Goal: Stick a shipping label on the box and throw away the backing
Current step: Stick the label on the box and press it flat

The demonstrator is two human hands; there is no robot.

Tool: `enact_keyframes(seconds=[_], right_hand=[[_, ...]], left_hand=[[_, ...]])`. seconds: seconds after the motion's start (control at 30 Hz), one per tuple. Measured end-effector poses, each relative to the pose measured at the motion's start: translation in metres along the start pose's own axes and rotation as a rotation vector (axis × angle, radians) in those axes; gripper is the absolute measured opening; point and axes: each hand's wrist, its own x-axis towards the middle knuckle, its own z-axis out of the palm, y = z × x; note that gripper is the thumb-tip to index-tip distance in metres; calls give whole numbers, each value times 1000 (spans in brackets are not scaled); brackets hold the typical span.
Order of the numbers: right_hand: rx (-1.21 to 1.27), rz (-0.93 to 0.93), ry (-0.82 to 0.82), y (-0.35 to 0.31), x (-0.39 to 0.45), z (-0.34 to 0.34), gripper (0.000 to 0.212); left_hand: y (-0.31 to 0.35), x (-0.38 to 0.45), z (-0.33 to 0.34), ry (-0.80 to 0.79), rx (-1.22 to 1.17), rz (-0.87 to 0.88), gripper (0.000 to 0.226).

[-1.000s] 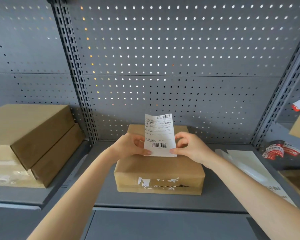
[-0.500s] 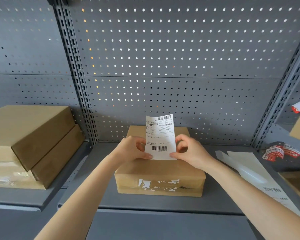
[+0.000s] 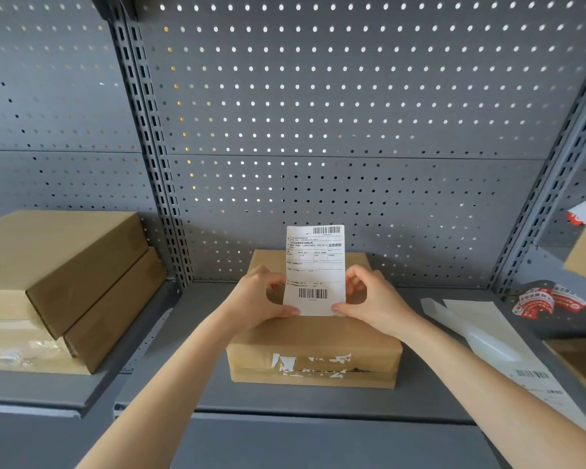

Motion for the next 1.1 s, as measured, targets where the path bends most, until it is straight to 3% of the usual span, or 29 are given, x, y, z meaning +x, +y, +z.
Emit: enact_keyframes(seconds=[0.27, 0.5, 0.8, 1.1], right_hand=[[68, 7, -13, 0, 3, -2, 65], [134, 6, -4, -3, 16, -1, 62], [112, -34, -83, 1, 28, 1, 70], [167, -32, -71, 7, 44, 0, 74]], left_hand=[[-12, 5, 0, -15, -8, 47, 73], [-10, 17, 0, -92, -262, 6, 76], [-17, 27, 2, -84, -218, 56, 93], [-13, 43, 6, -45, -269, 98, 81]])
